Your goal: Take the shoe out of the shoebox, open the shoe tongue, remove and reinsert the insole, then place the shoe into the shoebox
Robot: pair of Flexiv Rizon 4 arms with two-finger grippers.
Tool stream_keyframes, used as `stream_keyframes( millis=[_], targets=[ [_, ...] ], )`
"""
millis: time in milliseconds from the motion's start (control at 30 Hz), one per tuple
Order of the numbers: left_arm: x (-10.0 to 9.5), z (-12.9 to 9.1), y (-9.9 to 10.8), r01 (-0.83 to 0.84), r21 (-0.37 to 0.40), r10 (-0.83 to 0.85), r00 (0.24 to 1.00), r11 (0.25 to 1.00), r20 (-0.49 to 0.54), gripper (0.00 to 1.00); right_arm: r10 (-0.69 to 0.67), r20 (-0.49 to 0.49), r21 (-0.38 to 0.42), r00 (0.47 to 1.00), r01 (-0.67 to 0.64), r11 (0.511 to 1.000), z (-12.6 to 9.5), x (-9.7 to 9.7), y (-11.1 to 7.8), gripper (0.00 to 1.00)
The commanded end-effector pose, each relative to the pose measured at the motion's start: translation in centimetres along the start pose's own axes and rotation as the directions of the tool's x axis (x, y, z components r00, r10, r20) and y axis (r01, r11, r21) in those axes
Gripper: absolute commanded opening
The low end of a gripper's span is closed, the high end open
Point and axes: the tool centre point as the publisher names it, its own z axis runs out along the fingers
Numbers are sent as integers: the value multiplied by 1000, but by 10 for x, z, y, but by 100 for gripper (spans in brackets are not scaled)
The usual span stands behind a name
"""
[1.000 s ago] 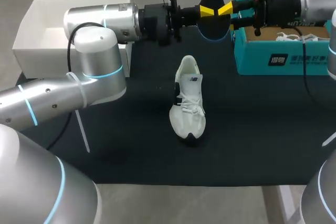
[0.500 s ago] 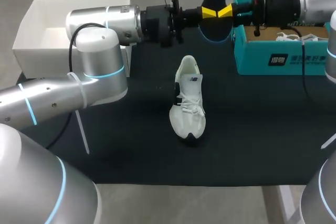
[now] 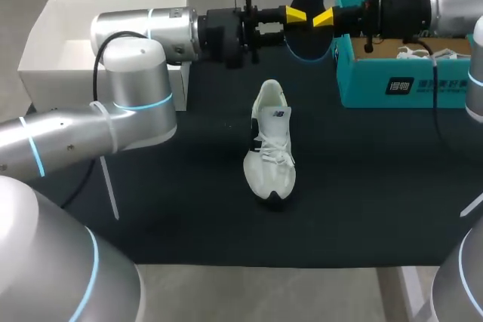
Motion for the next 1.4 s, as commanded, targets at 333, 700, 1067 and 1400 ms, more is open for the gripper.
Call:
stream_keyframes(
  millis=[333,700,1067,1400],
  targets=[
    [-17,-114,-10,4,142,25,979,990,-203,100,-10,0,-17,1000,10,1000,-10,-4,-2,0],
    [-28,-200,-33,48,135,10,917,990,-399,100,-16,-1,-14,1000,16,1000,-12,-4,-1,0],
    [-42,-285,-65,66,72,-17,842,995,-539,100,-22,1,-13,1000,22,1000,-12,-9,2,0],
    [-51,-349,-82,-9,-50,-26,750,999,-661,100,-22,-8,-15,1000,22,1000,-8,-11,6,0]
  ],
)
